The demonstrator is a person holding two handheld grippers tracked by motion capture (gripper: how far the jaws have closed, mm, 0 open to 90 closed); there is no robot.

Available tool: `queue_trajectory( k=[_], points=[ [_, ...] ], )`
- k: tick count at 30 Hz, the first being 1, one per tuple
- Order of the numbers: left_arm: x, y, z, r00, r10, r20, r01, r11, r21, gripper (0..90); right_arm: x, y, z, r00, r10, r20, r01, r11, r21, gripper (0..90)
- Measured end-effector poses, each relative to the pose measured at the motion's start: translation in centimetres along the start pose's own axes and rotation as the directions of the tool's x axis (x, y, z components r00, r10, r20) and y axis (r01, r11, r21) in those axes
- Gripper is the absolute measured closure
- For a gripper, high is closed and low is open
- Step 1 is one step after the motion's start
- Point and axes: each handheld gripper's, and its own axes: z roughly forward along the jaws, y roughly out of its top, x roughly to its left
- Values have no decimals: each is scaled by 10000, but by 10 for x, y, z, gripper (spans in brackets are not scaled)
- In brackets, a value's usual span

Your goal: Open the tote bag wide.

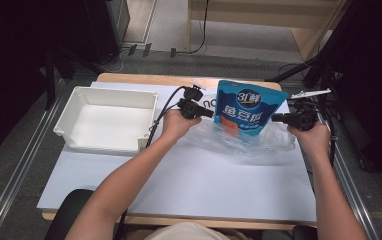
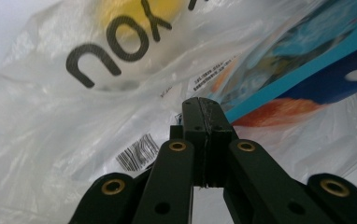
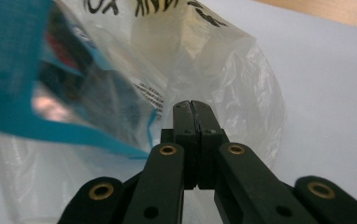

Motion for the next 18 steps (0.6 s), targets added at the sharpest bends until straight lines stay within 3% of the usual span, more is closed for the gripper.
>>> queue_trajectory(
  k=[9,13,18],
  points=[
    [3,-21,16,9998,-163,-80,164,9998,120,900,-14,-2,34,9996,268,-81,-264,9986,459,900],
    [3,-31,20,9997,-123,-188,126,9999,116,900,-19,-8,47,9980,499,-383,-482,9978,462,900],
    [2,-44,26,9993,44,-373,-36,9998,204,900,-19,-11,64,9989,318,-347,-290,9964,795,900]
  ],
)
